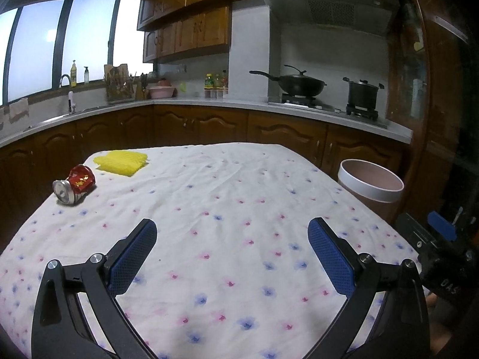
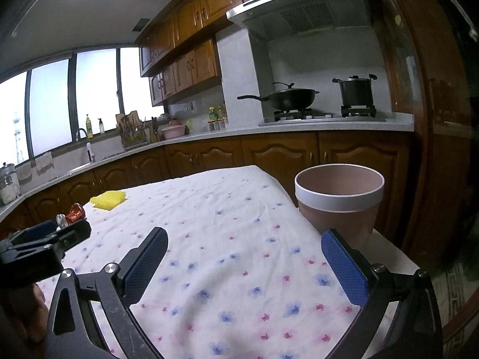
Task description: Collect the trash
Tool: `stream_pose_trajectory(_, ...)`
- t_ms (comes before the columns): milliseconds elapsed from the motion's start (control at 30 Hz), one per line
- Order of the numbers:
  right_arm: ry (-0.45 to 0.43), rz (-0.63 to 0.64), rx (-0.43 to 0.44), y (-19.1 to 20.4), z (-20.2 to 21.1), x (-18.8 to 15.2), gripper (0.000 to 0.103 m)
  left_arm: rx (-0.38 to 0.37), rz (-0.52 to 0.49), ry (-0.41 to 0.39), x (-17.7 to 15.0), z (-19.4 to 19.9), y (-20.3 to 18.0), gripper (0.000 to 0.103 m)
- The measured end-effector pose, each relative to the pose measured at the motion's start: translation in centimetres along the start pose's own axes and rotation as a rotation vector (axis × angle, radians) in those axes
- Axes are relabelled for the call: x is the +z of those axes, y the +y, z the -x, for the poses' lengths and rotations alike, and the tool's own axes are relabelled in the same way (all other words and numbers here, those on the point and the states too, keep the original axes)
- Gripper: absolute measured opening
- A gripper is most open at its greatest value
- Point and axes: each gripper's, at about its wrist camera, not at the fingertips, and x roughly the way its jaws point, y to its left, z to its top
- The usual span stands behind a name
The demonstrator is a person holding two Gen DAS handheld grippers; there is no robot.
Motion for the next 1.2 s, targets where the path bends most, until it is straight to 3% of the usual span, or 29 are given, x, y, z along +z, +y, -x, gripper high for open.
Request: stream_pose_trajectory(1200,-0.005,-0.003,-0.001,-0.2,0.0,-0.1,0.103,0.027,-0.035,-0.047,-0.2,1.5,-0.6,0.103)
